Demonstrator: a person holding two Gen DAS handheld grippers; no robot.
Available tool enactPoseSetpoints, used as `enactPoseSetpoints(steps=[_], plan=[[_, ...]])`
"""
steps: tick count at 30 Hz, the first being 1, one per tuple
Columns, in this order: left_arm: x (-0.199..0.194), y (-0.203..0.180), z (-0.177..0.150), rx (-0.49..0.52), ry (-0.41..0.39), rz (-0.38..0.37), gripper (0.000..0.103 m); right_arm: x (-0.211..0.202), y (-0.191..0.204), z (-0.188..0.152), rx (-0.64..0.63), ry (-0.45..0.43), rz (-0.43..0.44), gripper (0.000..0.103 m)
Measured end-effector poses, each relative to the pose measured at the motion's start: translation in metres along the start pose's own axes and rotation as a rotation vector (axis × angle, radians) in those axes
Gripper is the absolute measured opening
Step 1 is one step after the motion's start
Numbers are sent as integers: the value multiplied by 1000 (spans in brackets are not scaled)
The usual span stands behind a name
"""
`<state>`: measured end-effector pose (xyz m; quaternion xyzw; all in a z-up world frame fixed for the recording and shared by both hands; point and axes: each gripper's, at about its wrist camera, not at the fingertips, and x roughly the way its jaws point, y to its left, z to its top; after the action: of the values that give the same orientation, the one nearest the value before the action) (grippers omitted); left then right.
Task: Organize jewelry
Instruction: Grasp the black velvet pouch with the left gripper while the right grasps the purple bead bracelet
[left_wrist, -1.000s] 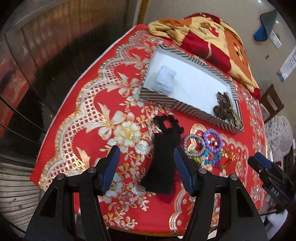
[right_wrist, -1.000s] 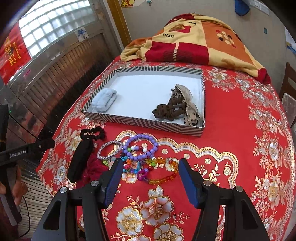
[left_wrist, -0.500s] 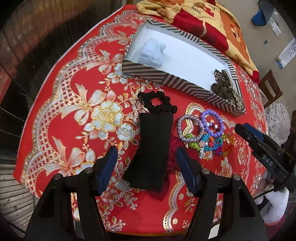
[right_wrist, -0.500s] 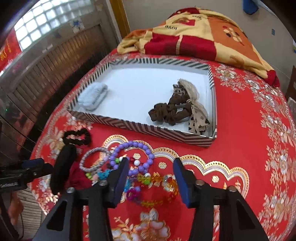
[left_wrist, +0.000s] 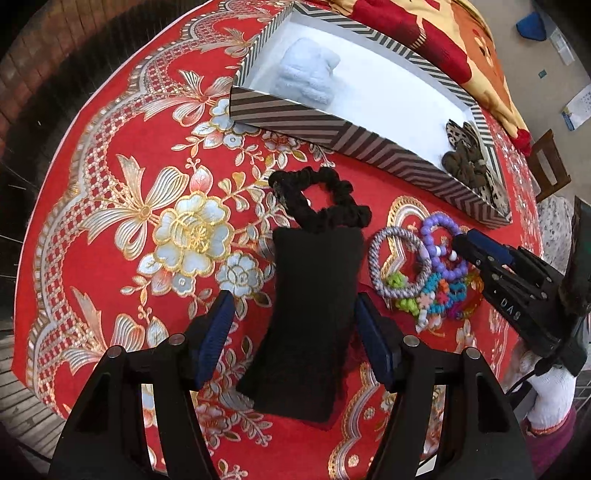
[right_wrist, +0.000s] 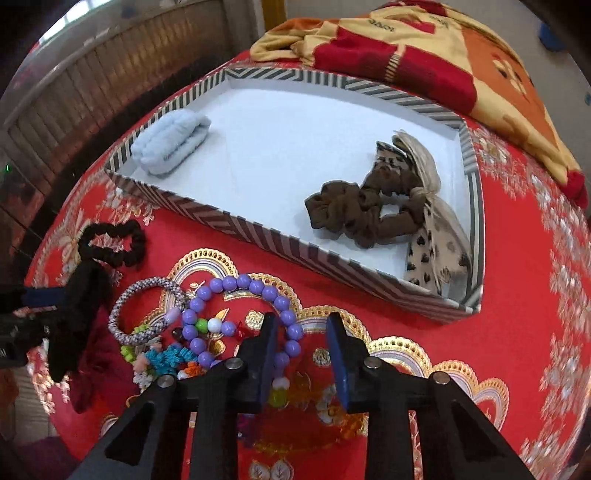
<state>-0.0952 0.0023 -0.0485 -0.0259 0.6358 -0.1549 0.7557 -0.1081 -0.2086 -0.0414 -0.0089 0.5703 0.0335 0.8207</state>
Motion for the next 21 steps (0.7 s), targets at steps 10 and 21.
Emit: enactPoseSetpoints(steps=[10, 21], plan=[[-6, 2, 1, 30, -37, 7, 28, -29, -4, 1, 28, -61, 64, 9], [-65, 13, -10, -7, -146, -11, 28, -100, 0, 12, 19, -207, 98, 9]])
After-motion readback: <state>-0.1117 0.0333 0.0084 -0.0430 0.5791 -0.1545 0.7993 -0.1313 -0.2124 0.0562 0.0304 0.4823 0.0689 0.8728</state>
